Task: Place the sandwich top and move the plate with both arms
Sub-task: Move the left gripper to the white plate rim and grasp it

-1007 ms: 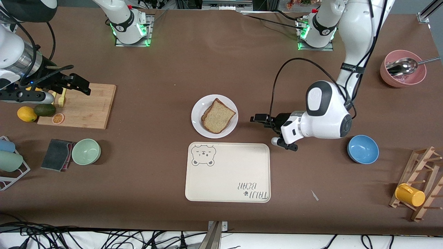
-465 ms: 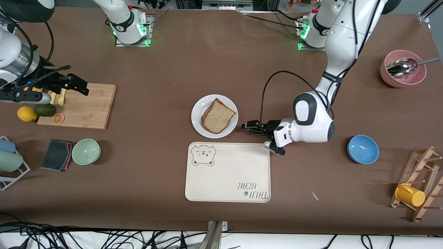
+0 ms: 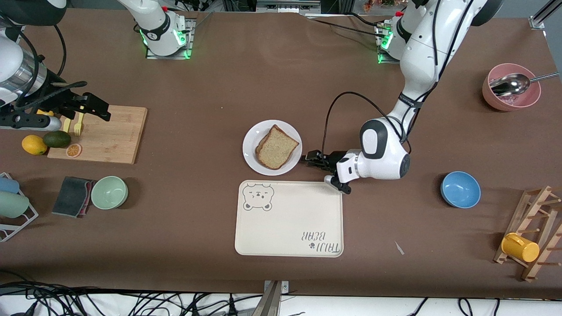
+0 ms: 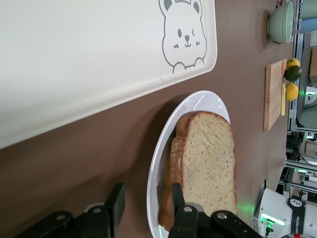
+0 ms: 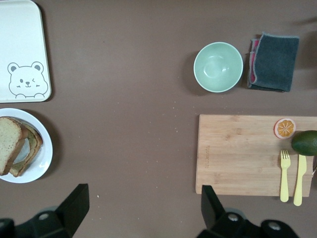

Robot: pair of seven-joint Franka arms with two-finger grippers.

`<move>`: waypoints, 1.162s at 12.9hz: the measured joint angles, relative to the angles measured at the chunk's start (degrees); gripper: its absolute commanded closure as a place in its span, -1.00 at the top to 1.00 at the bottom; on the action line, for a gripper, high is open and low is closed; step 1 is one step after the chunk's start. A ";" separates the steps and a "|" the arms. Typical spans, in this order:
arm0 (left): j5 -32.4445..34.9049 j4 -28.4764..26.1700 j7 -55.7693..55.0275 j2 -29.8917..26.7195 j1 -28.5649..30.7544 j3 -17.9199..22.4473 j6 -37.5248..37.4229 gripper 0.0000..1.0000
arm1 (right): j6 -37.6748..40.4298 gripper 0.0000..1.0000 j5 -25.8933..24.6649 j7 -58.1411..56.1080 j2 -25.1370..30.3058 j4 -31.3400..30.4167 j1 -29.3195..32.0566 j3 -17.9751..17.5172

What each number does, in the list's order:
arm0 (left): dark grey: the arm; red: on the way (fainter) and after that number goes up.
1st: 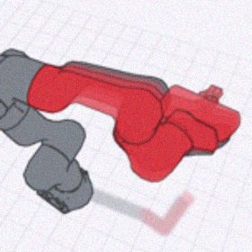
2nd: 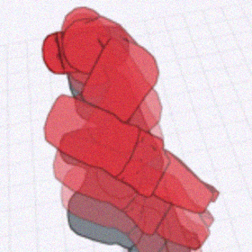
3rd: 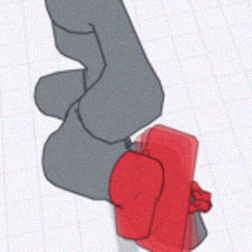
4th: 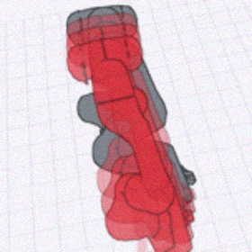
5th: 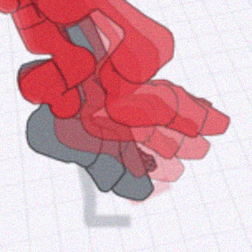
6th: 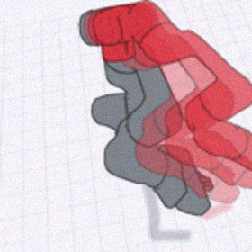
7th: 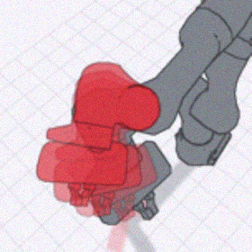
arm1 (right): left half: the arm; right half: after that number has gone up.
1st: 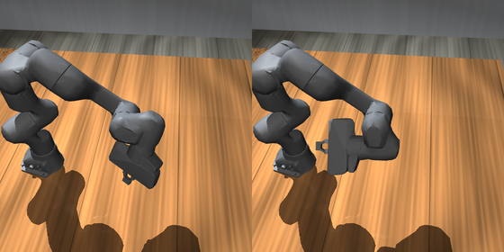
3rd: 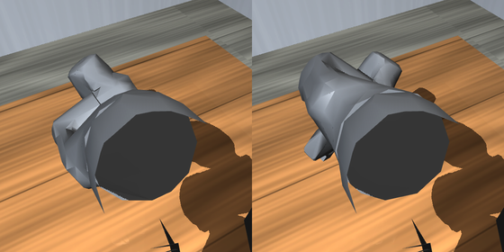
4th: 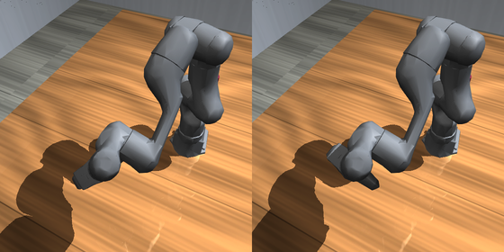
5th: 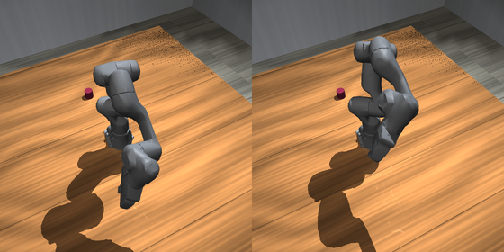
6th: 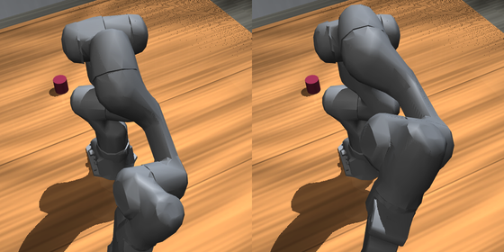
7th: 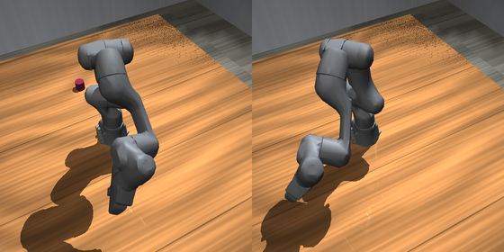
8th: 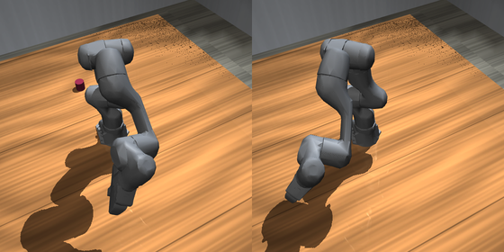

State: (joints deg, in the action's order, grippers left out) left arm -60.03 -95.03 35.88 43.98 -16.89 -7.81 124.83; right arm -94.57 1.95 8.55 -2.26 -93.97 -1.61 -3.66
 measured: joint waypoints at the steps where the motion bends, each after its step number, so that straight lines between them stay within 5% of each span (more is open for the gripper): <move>1: -0.92 -0.08 1.09 0.41 -0.12 -0.07 0.07 -0.08 | 0.40 1.00 0.00 0.00 0.00 0.03 0.00 0.00; 15: -3.35 -0.82 2.80 3.15 -2.82 -0.62 2.88 -0.47 | 0.76 1.00 -4.98 -0.24 0.00 0.34 0.00 -0.05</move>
State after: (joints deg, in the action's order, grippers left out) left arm -63.38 -95.85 38.68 47.13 -19.71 -8.43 127.71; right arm -93.81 -3.03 8.31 -2.26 -93.64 -1.61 -3.72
